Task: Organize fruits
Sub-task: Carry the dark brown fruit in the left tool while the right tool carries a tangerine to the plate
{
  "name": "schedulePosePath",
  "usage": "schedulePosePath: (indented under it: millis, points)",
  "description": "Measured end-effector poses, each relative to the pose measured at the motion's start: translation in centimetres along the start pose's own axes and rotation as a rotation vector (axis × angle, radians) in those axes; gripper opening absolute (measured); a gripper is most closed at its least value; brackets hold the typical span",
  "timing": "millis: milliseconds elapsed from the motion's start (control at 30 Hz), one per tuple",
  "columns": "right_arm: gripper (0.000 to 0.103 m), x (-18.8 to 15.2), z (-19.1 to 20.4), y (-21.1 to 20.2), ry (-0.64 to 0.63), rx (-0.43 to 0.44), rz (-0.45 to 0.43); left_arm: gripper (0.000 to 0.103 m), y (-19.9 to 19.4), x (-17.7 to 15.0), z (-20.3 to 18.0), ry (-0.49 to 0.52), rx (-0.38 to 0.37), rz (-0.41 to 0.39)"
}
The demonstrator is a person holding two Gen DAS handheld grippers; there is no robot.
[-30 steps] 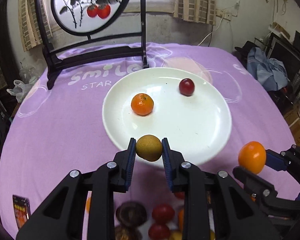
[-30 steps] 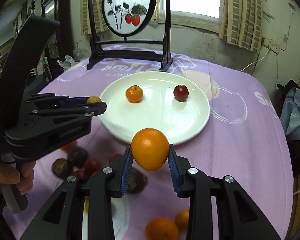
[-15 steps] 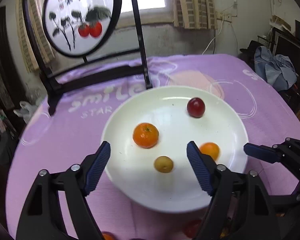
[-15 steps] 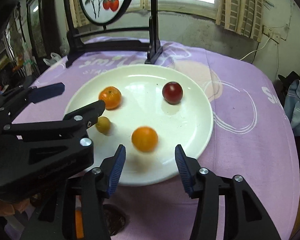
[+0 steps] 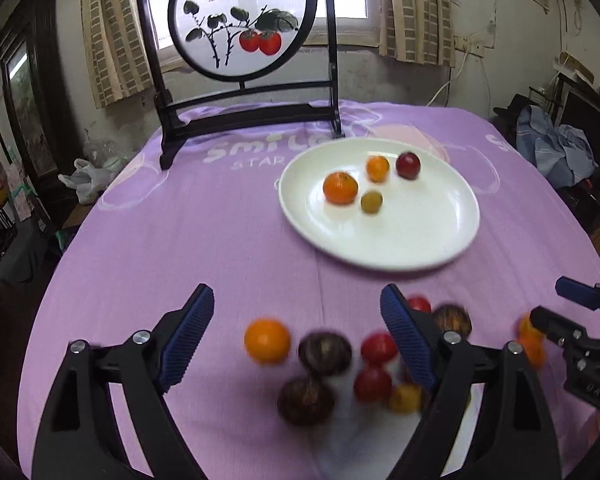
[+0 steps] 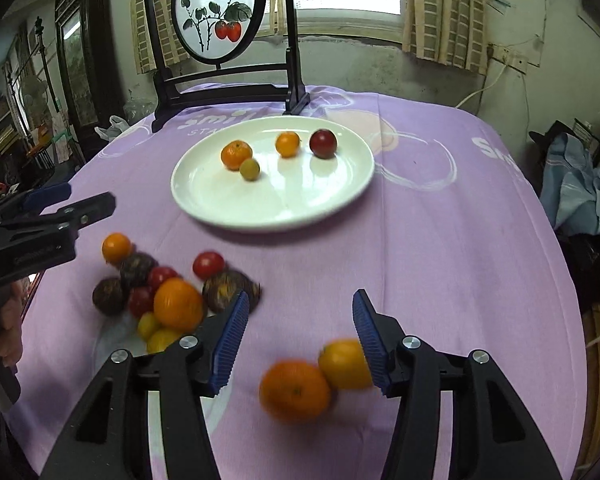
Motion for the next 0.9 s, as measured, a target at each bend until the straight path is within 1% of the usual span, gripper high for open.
schedulePosePath:
  millis: [67,167,300,500,633,667,900]
  points:
    - [0.058,-1.6,0.0,-1.1,0.008,-0.005,0.005,0.084,-1.2,-1.6,0.1,0.006,-0.003,0.007]
    - [0.058,-3.4,0.2,-1.8,0.01,-0.006,0.023,0.084,-2.6,-4.1,-0.1,0.02,0.0,0.013]
    - [0.058,-5.7,0.6,-1.7,0.016,0.001,0.074,0.085,-3.3,-7.0,-0.5,0.009,-0.03,0.057]
    - [0.058,-6.7,1.0,-0.7,0.031,0.005,0.097,0.085,-3.3,-10.3,-0.5,-0.02,-0.05,0.112]
    - [0.058,-6.7,1.0,0.5,0.029,-0.016,0.121,0.085,-3.0,-11.3,-0.4,-0.039,-0.063,0.138]
    - [0.058,-6.6,1.0,1.1,0.03,-0.024,0.132,0.085,-2.9,-11.2,-0.3,-0.038,-0.062,0.14]
    - [0.057,-5.5,1.7,3.0,0.005,-0.057,0.136,0.085,-1.7,-10.4,0.0,-0.023,-0.063,0.147]
Point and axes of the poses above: each gripper's, at about its wrist camera, not at the fingertips, and y roughly the way its jaws point, z to its left, x to its top, the point moved 1 cm from there along y, roughly the way its jaws point, and after that the axes turned 11 degrees about -z, right-handed, at the moved point
